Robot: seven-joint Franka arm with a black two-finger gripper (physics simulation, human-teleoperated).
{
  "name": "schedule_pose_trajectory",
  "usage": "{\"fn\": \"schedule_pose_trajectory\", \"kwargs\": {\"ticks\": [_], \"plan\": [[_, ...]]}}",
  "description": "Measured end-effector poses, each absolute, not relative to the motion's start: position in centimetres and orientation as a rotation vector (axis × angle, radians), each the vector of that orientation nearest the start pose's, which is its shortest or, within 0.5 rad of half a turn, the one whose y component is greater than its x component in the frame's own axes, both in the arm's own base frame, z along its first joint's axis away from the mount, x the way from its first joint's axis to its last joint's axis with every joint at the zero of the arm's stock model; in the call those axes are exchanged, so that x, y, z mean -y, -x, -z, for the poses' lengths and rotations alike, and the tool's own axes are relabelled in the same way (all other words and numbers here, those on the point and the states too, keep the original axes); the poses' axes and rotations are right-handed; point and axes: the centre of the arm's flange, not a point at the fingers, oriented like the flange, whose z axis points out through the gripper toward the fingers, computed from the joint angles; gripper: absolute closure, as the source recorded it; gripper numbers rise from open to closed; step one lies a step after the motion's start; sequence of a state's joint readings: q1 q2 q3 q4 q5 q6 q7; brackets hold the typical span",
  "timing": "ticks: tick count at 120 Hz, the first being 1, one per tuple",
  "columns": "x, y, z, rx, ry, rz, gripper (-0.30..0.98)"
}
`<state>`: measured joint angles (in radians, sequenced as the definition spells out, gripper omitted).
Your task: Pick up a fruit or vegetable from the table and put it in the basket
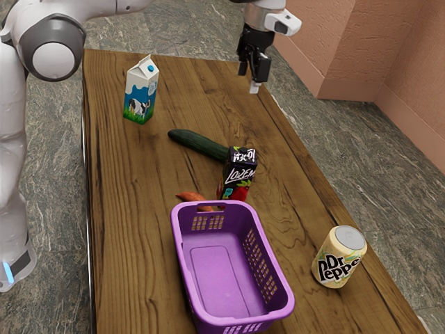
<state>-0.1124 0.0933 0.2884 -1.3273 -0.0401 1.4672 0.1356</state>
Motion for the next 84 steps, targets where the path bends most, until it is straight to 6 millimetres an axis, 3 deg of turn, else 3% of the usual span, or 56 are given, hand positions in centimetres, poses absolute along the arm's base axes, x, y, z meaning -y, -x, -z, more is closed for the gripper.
{"fn": "schedule_pose_trajectory", "kwargs": {"ticks": [39, 55, 69, 84], "plan": [[-9.0, -56.5, -67.9, 0.044, 3.147, 0.100, 0.00], [-8.5, -56.4, -69.9, 0.021, 3.139, 0.163, 0.00], [-7.0, -57.0, -69.1, -0.029, 3.142, 0.139, 0.00], [-6.8, -57.5, -68.0, -0.040, 3.142, 0.106, 0.00]]}}
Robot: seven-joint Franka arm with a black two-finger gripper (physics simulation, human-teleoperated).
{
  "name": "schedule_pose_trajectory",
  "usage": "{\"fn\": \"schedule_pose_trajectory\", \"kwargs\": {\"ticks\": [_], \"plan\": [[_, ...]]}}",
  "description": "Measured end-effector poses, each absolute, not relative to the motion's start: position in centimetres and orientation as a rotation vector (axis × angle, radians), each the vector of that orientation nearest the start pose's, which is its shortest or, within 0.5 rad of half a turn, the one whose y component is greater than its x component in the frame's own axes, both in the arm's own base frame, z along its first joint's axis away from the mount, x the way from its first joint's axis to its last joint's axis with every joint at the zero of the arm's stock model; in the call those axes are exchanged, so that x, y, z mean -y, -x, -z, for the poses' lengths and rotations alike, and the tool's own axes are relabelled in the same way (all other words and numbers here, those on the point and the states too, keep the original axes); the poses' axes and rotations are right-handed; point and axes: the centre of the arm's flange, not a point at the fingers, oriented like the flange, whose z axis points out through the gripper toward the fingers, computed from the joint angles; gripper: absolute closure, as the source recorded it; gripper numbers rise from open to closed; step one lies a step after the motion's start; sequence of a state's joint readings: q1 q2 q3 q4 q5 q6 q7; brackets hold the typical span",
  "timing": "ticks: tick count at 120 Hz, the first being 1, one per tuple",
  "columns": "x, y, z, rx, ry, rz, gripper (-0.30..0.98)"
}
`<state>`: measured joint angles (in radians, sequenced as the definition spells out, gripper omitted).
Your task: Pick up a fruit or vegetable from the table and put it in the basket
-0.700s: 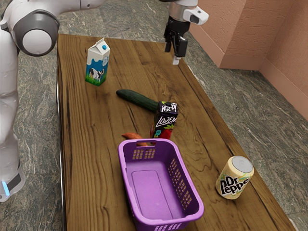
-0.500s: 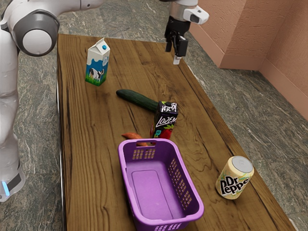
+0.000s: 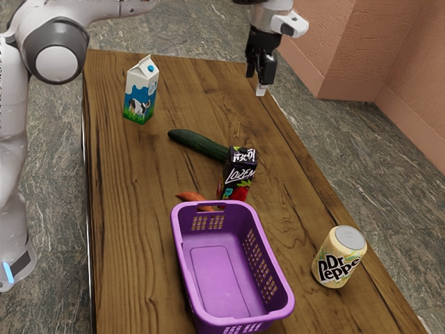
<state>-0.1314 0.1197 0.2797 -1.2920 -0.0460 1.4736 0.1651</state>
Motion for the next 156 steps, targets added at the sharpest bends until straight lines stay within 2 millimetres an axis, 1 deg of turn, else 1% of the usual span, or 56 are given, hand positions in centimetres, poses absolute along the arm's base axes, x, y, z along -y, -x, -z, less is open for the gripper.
{"fn": "schedule_pose_trajectory", "kwargs": {"ticks": [4, 7, 12, 19, 23, 29, 36, 45, 53, 66, 82, 90, 98, 129, 137, 156], "plan": [[-6.6, -57.5, -67.1, -0.047, 3.144, 0.073, 0.00], [-6.5, -57.0, -66.4, -0.055, 3.147, 0.044, 0.00], [-6.5, -55.8, -65.3, -0.067, 3.144, 0.014, 0.00], [-6.4, -53.8, -63.9, -0.099, 3.126, 0.021, 0.00], [-6.4, -52.9, -62.6, -0.116, 3.123, 0.014, 0.00], [-7.3, -52.1, -60.7, -0.125, 3.122, 0.004, 0.00], [-8.5, -51.9, -58.8, -0.156, 3.115, 0.019, 0.00], [-8.3, -51.9, -57.7, -0.282, 3.115, 0.070, 0.00], [-9.1, -51.9, -55.9, -0.344, 3.117, 0.075, 0.00], [-10.2, -51.7, -53.1, -0.396, 3.101, 0.059, 0.00], [-10.7, -51.4, -50.2, -0.446, 3.071, 0.041, 0.00], [-10.8, -51.4, -49.6, -0.464, 3.059, 0.049, 0.00], [-11.7, -51.3, -48.9, -0.465, 3.055, 0.049, 0.00], [-13.3, -51.2, -48.1, -0.495, 3.034, 0.064, 0.00], [-13.3, -51.2, -47.8, -0.508, 3.030, 0.068, 0.00], [-12.5, -51.4, -46.8, -0.551, 3.017, 0.076, 0.00]]}}
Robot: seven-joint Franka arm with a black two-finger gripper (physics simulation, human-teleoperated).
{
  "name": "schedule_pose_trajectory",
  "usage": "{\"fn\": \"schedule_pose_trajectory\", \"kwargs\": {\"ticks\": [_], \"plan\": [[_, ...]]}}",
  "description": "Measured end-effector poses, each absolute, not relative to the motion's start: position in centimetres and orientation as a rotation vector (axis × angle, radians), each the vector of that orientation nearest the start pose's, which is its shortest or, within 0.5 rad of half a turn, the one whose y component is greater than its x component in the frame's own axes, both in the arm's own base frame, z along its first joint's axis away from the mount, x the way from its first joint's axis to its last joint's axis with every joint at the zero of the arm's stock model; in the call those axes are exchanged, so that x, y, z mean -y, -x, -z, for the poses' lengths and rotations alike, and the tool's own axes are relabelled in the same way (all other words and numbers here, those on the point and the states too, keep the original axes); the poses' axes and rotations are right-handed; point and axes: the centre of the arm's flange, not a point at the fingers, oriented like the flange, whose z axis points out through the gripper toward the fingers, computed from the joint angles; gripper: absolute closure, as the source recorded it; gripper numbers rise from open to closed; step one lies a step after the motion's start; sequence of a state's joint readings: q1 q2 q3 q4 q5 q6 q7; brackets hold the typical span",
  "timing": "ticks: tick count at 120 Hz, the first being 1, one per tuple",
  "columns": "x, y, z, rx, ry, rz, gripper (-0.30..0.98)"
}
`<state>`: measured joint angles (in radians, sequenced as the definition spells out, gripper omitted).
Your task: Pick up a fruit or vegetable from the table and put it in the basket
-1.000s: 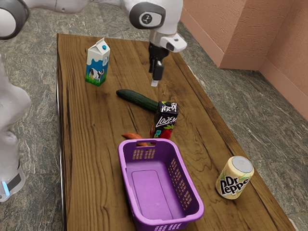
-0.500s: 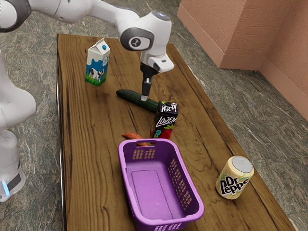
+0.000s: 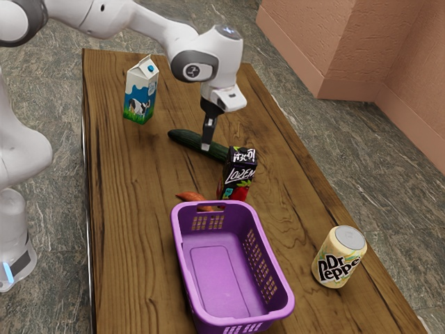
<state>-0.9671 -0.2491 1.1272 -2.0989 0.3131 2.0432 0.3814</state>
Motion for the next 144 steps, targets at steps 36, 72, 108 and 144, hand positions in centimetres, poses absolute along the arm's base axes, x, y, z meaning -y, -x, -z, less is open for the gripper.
{"fn": "schedule_pose_trajectory", "kwargs": {"ticks": [36, 72, 108, 144], "plan": [[-13.6, -51.1, -45.5, -0.550, 3.022, 0.108, 0.00], [-14.2, -50.8, -44.7, -0.552, 3.028, 0.111, 0.00], [-13.9, -51.4, -43.5, -0.580, 3.033, 0.117, 0.00], [-14.2, -51.7, -42.4, -0.586, 3.046, 0.106, 0.00]]}}
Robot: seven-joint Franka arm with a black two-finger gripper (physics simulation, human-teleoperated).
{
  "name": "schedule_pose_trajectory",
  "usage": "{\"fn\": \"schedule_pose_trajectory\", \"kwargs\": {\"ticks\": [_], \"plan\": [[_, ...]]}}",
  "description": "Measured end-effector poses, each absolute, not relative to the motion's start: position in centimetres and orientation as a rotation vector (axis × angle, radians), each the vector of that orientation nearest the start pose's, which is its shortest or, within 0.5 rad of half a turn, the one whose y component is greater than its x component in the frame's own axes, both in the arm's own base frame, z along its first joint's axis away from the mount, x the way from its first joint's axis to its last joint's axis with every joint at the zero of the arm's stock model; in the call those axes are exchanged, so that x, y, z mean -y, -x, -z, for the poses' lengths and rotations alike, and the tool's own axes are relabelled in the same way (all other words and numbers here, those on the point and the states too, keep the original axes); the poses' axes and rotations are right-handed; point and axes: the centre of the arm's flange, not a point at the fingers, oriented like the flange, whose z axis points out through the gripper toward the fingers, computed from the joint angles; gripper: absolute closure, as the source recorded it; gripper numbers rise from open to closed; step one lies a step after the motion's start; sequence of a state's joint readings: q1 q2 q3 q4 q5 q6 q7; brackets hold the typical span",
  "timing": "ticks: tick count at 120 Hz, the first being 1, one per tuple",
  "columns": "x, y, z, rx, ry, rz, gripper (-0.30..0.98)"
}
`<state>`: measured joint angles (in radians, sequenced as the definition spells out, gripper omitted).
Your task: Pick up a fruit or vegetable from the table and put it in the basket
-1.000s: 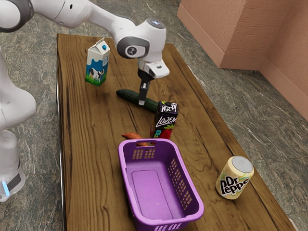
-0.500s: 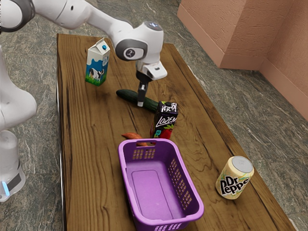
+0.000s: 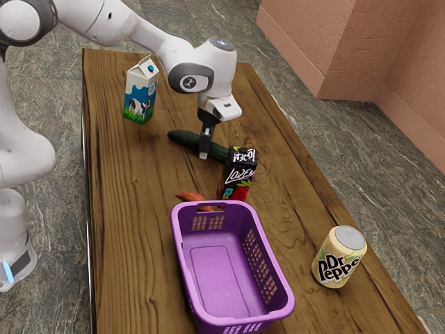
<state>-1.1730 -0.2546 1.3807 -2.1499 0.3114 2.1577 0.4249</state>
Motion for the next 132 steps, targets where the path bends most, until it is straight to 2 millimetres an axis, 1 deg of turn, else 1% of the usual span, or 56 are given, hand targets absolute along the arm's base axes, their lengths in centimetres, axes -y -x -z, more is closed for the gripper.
{"fn": "schedule_pose_trajectory", "kwargs": {"ticks": [7, 16, 20, 31, 40, 51, 62, 75, 96, 103, 119, 132], "plan": [[-14.1, -51.8, -42.4, -0.589, 3.045, 0.113, 0.01], [-14.0, -51.8, -42.3, -0.593, 3.042, 0.121, 0.05], [-14.0, -51.8, -42.3, -0.595, 3.042, 0.122, 0.09], [-13.9, -51.8, -42.2, -0.597, 3.040, 0.126, 0.24], [-13.8, -51.8, -42.0, -0.602, 3.039, 0.135, 0.31], [-14.1, -51.7, -41.8, -0.593, 3.039, 0.141, 0.34], [-14.3, -51.7, -41.3, -0.590, 3.042, 0.141, 0.34], [-14.4, -51.9, -40.8, -0.589, 3.048, 0.144, 0.37], [-14.8, -51.9, -40.7, -0.574, 3.052, 0.157, 0.45], [-14.8, -52.0, -41.0, -0.571, 3.047, 0.165, 0.46], [-14.7, -52.8, -42.5, -0.570, 3.031, 0.200, 0.48], [-15.0, -54.0, -45.9, -0.557, 3.004, 0.262, 0.48]]}}
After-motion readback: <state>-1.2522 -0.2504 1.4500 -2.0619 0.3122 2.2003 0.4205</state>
